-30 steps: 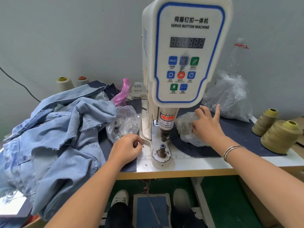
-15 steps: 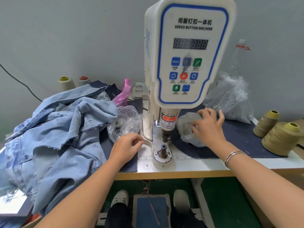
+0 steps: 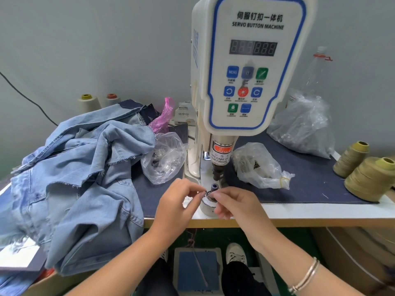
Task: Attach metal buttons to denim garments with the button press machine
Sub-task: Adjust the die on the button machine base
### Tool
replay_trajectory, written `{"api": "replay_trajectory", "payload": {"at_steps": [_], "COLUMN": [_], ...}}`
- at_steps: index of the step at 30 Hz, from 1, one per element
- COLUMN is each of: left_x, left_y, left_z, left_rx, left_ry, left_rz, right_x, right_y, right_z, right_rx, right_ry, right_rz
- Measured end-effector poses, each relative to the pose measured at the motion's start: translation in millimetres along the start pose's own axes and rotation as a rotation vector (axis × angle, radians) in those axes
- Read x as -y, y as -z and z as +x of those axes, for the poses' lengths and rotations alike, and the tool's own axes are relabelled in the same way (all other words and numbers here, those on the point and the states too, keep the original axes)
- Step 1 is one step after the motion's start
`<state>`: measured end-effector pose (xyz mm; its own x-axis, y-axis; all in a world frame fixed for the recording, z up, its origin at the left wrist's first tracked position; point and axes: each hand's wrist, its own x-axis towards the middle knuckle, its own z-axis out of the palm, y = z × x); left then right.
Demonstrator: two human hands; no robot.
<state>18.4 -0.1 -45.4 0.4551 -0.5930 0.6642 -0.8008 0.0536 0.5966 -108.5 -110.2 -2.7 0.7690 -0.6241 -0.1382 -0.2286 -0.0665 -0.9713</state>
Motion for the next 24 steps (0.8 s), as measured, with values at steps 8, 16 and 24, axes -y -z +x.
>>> {"api": "replay_trajectory", "payload": {"at_steps": [8, 16, 24], "left_x": [-9.7, -11.6, -7.5], "left_y": [-10.2, -17.1, -19.4], "left_z": [5.5, 7.4, 12.8], "left_rx": [-0.028, -0.038, -0.030], "left_ry": [0.028, 0.058, 0.443], "left_rz": [-0.023, -0.036, -0.264], "right_x": [4.9, 2.7, 7.8], "right_y": [2.3, 1.3, 2.5], "right_z": [3.3, 11.6, 23.3], "right_rx": [0.023, 0.088, 0.013], "right_ry": [-0.142, -0.315, -0.479], "right_rz": [0.267, 0.550, 0.737]}}
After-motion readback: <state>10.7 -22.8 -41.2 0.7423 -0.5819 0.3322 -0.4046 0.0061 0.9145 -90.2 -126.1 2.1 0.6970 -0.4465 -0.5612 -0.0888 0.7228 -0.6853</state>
